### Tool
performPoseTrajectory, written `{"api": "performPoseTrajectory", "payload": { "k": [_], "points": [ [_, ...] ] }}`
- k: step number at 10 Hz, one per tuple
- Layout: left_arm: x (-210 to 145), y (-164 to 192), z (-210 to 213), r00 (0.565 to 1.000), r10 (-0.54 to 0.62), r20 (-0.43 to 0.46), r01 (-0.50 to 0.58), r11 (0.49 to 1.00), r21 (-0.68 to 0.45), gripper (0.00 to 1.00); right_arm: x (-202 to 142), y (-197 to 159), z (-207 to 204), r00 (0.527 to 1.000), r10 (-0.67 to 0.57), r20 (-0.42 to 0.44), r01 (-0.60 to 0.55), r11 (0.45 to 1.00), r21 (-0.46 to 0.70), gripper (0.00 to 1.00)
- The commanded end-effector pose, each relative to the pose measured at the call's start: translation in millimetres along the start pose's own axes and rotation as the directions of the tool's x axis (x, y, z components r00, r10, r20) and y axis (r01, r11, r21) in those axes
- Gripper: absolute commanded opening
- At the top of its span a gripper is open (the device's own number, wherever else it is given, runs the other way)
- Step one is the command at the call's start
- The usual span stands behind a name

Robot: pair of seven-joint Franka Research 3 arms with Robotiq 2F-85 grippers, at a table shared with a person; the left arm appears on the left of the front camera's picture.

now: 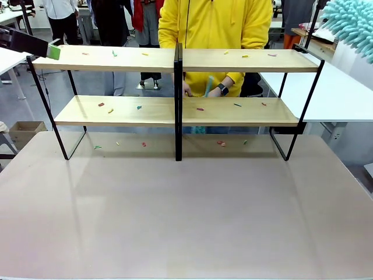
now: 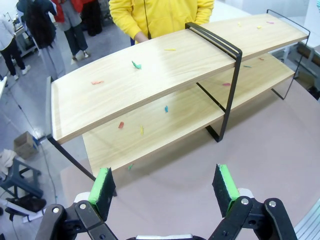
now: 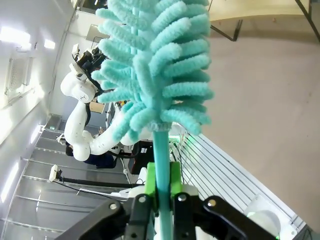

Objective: Clean the shelves.
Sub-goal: Clean a randomly selected level of the Shelf with the Duster.

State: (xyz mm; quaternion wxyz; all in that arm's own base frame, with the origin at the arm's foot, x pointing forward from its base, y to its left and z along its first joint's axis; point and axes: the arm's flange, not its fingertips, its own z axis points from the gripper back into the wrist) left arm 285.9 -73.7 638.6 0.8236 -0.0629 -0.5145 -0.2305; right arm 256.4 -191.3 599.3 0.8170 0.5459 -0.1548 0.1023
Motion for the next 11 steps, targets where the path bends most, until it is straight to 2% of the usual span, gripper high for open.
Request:
{"api": "performPoseTrajectory", "payload": {
  "k": [1,3,4,5,6,8,9,11],
  "points": [
    [0,0,0,1.000,0.000,0.001,0.000,1.000,0.003,1.00,6,8,2,1.000,-0.003,0.003,0.003,1.000,0.020,0.00],
    [0,0,0,1.000,0.000,0.001,0.000,1.000,0.003,1.00,6,8,2,1.000,-0.003,0.003,0.003,1.000,0.020,0.00],
    [0,0,0,1.000,0.000,0.001,0.000,1.000,0.003,1.00,0,0,0,1.000,0.000,0.000,0.000,1.000,0.000,0.13],
    [0,0,0,1.000,0.000,0.001,0.000,1.000,0.003,1.00,37,53,-28,0.997,0.076,-0.006,-0.076,0.995,-0.067,0.13],
    [0,0,0,1.000,0.000,0.001,0.000,1.000,0.003,1.00,70,96,-56,0.993,0.098,-0.066,-0.105,0.989,-0.103,0.13],
    [0,0,0,1.000,0.000,0.001,0.000,1.000,0.003,1.00,113,161,-115,0.982,0.119,-0.144,-0.150,0.962,-0.228,0.13],
    [0,0,0,1.000,0.000,0.001,0.000,1.000,0.003,1.00,129,181,-149,0.983,0.079,-0.168,-0.129,0.943,-0.308,0.13],
    [0,0,0,1.000,0.000,0.001,0.000,1.000,0.003,1.00,156,195,-218,0.980,0.000,-0.199,-0.093,0.885,-0.456,0.13]
  ]
}}
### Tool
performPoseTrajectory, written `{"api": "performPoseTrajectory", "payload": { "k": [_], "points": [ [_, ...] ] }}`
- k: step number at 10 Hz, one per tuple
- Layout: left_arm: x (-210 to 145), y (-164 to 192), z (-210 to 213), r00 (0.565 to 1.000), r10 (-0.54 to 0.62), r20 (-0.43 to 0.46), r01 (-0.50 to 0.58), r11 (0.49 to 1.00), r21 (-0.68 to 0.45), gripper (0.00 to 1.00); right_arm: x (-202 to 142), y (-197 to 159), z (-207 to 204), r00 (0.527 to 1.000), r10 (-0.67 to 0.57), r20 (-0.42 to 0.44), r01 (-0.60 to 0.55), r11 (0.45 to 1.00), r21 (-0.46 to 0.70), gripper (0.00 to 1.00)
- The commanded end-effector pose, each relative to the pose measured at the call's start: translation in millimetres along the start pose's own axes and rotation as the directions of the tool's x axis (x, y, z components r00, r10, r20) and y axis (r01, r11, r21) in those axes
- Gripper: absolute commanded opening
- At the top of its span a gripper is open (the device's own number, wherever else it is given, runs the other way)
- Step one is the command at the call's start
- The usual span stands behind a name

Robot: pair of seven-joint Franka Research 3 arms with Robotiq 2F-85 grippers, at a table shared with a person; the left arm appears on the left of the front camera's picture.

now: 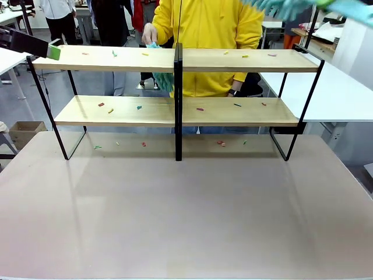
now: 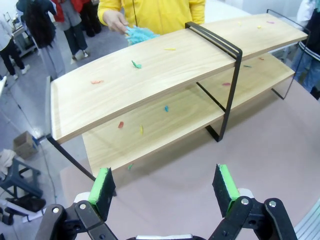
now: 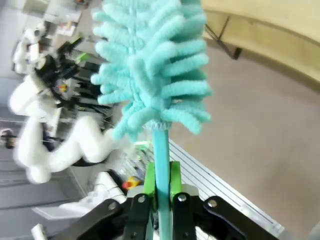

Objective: Clean the shelves.
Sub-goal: Clean a randomly selected level of the Shelf with the Duster.

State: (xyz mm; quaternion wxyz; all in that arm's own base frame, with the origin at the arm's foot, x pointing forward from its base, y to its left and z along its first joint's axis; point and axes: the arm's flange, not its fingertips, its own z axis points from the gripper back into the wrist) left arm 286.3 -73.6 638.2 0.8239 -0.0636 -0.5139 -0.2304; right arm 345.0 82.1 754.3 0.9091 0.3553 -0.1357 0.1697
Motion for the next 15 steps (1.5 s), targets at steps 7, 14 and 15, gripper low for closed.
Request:
{"api": "performPoseTrajectory", "payload": {
  "k": [7,14,15],
  "points": [
    [0,0,1,1.000,-0.001,0.002,0.001,1.000,0.005,1.00,101,-11,-108,0.990,-0.128,-0.056,0.113,0.968,-0.226,0.13],
    [0,0,1,1.000,-0.001,0.002,0.001,1.000,0.005,1.00,112,-70,-89,0.938,-0.345,0.032,0.328,0.855,-0.401,0.13],
    [0,0,1,1.000,-0.001,0.002,0.001,1.000,0.005,1.00,104,-81,-82,0.925,-0.377,0.054,0.361,0.824,-0.437,0.13]
  ]
}}
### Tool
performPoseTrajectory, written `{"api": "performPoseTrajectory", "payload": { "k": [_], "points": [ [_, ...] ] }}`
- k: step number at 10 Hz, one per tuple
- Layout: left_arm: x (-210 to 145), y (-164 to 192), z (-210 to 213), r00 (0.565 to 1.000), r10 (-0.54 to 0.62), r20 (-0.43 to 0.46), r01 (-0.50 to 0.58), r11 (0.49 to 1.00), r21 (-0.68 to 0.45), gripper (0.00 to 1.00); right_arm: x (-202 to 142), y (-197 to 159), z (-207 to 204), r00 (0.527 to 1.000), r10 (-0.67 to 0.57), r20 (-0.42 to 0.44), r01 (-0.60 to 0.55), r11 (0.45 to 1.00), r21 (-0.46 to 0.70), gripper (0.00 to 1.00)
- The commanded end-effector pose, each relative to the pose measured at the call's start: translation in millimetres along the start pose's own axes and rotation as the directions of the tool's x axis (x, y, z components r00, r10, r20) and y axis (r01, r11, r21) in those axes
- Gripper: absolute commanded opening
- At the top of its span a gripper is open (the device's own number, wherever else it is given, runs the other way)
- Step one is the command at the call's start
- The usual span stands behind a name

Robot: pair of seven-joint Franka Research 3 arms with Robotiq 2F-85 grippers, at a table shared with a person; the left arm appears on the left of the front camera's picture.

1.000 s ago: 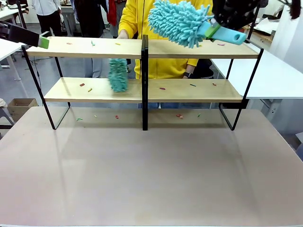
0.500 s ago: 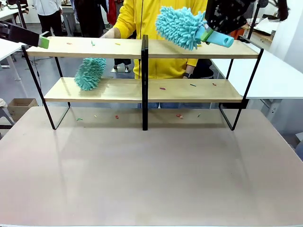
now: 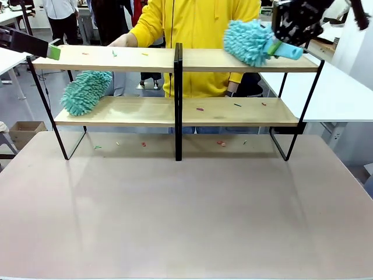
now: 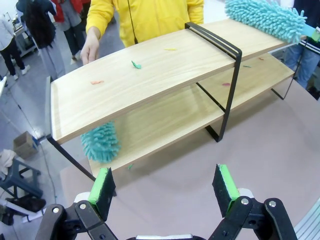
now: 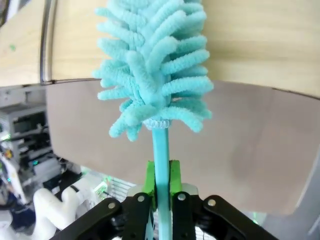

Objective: Clean the shelves.
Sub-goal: Clean a randomly selected level of the Shelf with the Duster.

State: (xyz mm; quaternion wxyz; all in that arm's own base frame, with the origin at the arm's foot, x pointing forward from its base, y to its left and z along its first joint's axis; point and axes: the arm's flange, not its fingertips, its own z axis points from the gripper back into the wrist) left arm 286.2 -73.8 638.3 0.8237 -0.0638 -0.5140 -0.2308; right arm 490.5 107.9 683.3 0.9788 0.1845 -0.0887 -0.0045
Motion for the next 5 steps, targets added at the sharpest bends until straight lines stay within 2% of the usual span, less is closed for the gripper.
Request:
{"api": "performPoseTrajectory", "payload": {
  "k": [1,2,3,4,5],
  "points": [
    [0,0,1,1.000,-0.001,0.001,0.001,1.000,0.005,1.00,-9,-18,4,0.994,-0.106,0.008,0.106,0.989,-0.103,0.13],
    [0,0,1,1.000,-0.001,0.001,0.001,1.000,0.005,1.00,-10,-36,5,0.988,-0.152,0.014,0.152,0.978,-0.146,0.13],
    [0,0,1,1.000,-0.001,0.001,0.001,1.000,0.005,1.00,-12,-53,15,0.982,-0.173,0.070,0.183,0.967,-0.177,0.13],
    [0,0,1,1.000,-0.001,0.001,0.001,1.000,0.005,1.00,-13,-64,29,0.982,-0.090,0.168,0.125,0.970,-0.210,0.13],
    [0,0,1,1.000,-0.001,0.001,0.001,1.000,0.005,1.00,-19,-71,38,0.960,0.031,0.278,0.014,0.987,-0.157,0.13]
  ]
}}
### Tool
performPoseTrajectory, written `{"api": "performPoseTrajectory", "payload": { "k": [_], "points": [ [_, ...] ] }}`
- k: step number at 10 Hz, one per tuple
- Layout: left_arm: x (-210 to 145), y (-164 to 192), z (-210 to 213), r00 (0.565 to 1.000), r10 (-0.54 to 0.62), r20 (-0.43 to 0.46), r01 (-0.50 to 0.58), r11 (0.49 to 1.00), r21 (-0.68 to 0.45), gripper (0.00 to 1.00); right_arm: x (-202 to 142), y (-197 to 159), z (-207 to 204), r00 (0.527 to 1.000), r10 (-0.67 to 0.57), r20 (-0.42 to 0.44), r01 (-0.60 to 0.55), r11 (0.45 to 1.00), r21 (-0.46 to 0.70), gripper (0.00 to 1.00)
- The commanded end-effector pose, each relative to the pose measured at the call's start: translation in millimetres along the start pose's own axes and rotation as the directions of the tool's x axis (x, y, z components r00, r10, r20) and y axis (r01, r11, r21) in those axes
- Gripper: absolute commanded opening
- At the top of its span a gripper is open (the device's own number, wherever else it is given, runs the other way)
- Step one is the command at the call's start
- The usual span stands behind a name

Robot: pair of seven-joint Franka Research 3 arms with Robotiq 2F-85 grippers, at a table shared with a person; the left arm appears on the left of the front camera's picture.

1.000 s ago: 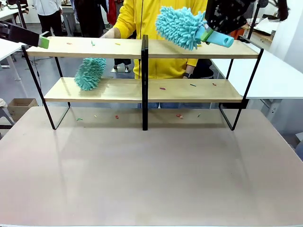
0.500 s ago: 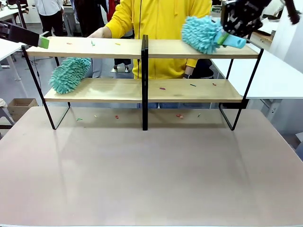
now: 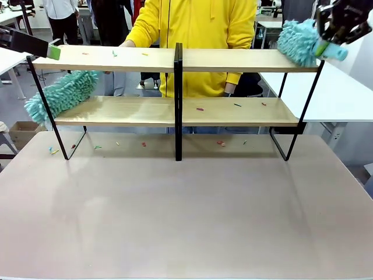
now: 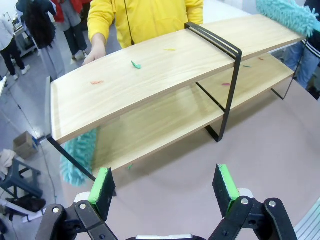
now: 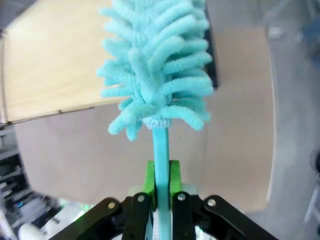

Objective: Clean the shelves.
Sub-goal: Clean a randomly selected level of the Shelf with the Duster.

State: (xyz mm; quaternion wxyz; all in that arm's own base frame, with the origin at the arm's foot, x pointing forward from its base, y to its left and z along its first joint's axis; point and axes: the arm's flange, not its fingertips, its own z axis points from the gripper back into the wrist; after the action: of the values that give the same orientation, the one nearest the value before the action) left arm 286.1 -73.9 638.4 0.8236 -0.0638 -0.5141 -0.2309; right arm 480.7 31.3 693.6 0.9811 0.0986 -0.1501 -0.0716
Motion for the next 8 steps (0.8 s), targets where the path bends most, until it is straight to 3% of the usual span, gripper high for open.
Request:
{"api": "performPoseTrajectory", "payload": {
  "k": [1,4,8],
  "points": [
    [0,0,0,1.000,0.000,0.001,0.000,1.000,0.006,1.00,-20,-10,-1,0.968,0.134,0.212,-0.147,0.988,0.048,0.13],
    [0,0,0,1.000,0.000,0.001,0.000,1.000,0.006,1.00,-28,-9,-6,0.963,0.215,0.161,-0.253,0.928,0.274,0.13],
    [0,0,0,1.000,0.000,0.001,0.000,1.000,0.006,1.00,-25,-29,-2,0.979,0.175,0.102,-0.201,0.892,0.406,0.13]
  ]
}}
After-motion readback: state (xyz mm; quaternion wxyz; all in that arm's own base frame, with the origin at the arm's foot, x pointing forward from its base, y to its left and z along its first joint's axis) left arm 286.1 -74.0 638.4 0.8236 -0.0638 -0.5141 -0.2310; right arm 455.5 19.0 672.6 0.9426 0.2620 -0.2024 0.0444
